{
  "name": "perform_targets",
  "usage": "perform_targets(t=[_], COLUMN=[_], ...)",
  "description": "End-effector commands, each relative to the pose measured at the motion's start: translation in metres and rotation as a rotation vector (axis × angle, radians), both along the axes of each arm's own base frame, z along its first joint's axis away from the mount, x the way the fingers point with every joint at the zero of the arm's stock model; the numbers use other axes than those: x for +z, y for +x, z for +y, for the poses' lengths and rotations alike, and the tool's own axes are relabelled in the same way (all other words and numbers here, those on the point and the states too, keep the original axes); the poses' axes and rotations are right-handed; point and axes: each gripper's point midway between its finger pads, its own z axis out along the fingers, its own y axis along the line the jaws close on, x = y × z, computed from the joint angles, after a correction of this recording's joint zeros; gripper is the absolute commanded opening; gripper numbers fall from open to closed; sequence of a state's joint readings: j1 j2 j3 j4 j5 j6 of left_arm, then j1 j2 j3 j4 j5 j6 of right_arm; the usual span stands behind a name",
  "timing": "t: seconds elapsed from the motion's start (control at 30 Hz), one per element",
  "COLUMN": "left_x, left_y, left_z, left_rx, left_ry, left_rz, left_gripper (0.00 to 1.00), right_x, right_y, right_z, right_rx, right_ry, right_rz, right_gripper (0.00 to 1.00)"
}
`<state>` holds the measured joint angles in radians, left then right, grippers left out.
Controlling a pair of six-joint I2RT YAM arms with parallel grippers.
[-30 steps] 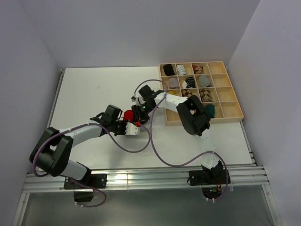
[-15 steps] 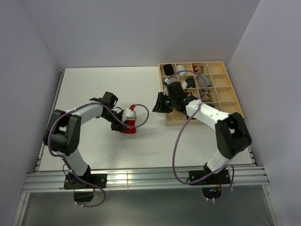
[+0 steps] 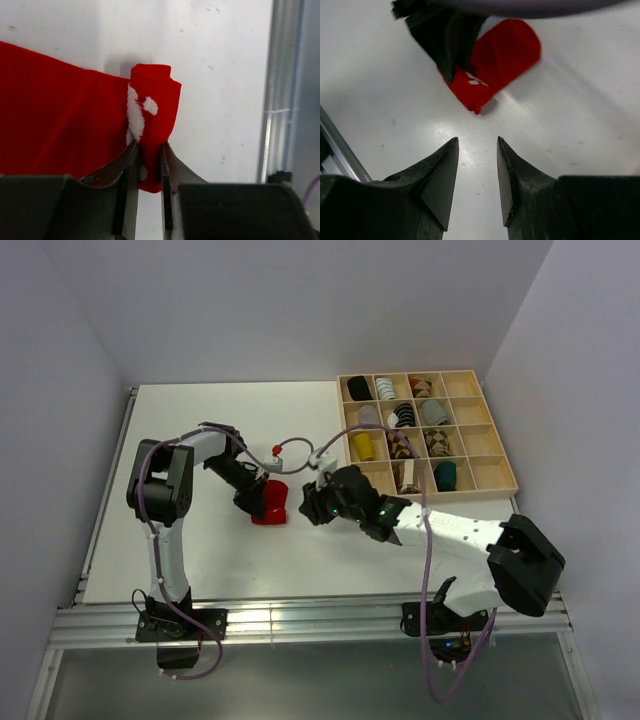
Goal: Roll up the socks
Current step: Roll the sock at the center of the board.
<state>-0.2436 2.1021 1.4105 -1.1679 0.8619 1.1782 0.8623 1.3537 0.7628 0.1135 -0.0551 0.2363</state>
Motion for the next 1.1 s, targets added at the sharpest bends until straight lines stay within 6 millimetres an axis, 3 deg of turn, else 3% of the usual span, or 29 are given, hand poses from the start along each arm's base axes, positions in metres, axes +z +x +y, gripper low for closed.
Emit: perform_targets(t=[0.0, 0.03, 0.07, 0.13, 0.17, 0.2, 0.27, 0.3, 0.33, 0.67, 0.97, 1.07], left_x=[-0.015, -0.014, -0.014, -0.019, -0.02, -0.022, -0.024, -0.025, -0.025, -0.024, -0.024, -0.023], left_y=[-0.029, -0.029, -0.032, -0.035, -0.036, -0.038, -0.042, -0.043, -0.045, -0.04, -0.038, -0.036], left_z=[0.018, 0.017, 0.018, 0.021, 0.023, 0.025, 0.028, 0.029, 0.03, 0.028, 0.027, 0.026], left_rx=[-0.074, -0.088, -0.093, -0.09, -0.093, -0.101, -0.102, -0.106, -0.108, -0.096, -0.089, -0.083], left_ry=[0.083, 0.077, 0.082, 0.105, 0.111, 0.125, 0.14, 0.147, 0.146, 0.144, 0.148, 0.151], left_rz=[0.156, 0.162, 0.182, 0.21, 0.213, 0.217, 0.235, 0.236, 0.238, 0.233, 0.232, 0.232], left_gripper=[0.0, 0.0, 0.0, 0.0, 0.0, 0.0, 0.0, 0.0, 0.0, 0.0, 0.0, 0.04], right_x=[0.014, 0.009, -0.011, -0.01, -0.026, -0.019, -0.039, -0.036, -0.048, -0.075, -0.103, -0.111], right_y=[0.008, 0.007, -0.004, -0.001, -0.011, -0.01, -0.015, -0.017, -0.018, -0.032, -0.031, -0.032], right_z=[0.034, 0.042, 0.053, 0.067, 0.077, 0.088, 0.096, 0.105, 0.106, 0.114, 0.113, 0.112], right_rx=[0.067, 0.085, 0.133, 0.147, 0.198, 0.219, 0.254, 0.276, 0.283, 0.359, 0.352, 0.34], right_ry=[-0.066, -0.091, -0.152, -0.203, -0.255, -0.265, -0.332, -0.342, -0.383, -0.48, -0.548, -0.57], right_rz=[-0.174, -0.18, -0.16, -0.199, -0.202, -0.231, -0.227, -0.25, -0.245, -0.25, -0.254, -0.248], right_gripper=[0.44, 0.45, 0.45, 0.47, 0.47, 0.48, 0.5, 0.5, 0.5, 0.53, 0.53, 0.49])
